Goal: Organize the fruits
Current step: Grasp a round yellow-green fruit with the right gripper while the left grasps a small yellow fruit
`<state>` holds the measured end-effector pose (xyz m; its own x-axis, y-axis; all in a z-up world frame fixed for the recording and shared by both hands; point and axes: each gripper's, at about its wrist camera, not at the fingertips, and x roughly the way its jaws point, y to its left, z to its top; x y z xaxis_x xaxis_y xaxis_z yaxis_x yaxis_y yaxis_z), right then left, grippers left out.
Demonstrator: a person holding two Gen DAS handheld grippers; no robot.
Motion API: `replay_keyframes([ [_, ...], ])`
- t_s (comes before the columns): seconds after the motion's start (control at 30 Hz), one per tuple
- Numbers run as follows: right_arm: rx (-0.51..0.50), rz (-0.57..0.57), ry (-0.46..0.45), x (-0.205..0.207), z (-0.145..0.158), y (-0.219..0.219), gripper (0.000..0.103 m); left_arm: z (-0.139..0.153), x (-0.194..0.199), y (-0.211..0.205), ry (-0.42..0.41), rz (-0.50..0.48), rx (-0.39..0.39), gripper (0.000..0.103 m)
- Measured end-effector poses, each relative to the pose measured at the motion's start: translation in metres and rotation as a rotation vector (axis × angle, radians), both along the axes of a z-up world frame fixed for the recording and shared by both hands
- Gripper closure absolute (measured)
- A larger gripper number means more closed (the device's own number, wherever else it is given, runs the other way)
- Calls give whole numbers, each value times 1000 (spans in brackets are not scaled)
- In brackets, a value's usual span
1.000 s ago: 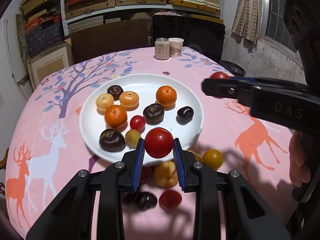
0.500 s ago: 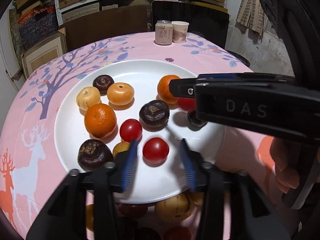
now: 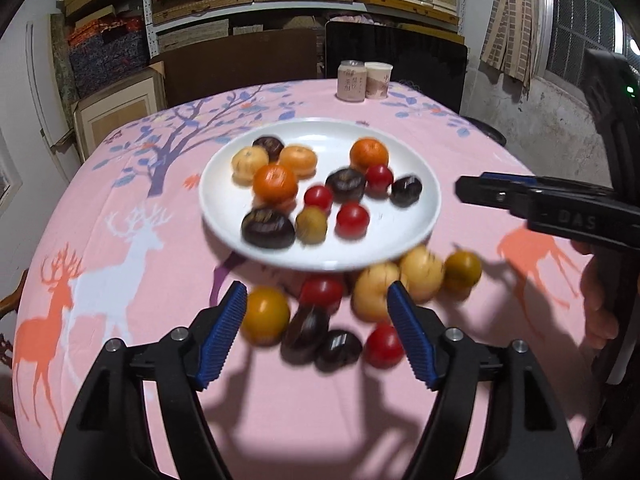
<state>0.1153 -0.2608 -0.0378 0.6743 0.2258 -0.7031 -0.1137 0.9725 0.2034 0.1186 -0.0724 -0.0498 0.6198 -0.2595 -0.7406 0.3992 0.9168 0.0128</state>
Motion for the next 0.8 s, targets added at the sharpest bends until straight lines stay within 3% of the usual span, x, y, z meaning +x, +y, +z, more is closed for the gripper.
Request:
replay_keyframes([
  [0.23, -84, -10, 16, -40, -25, 19, 55, -22, -40, 27, 30, 42, -9, 30],
  [0.8, -110, -46, 91, -17, -50, 20, 55, -21, -64, 32, 7, 60, -2, 26],
])
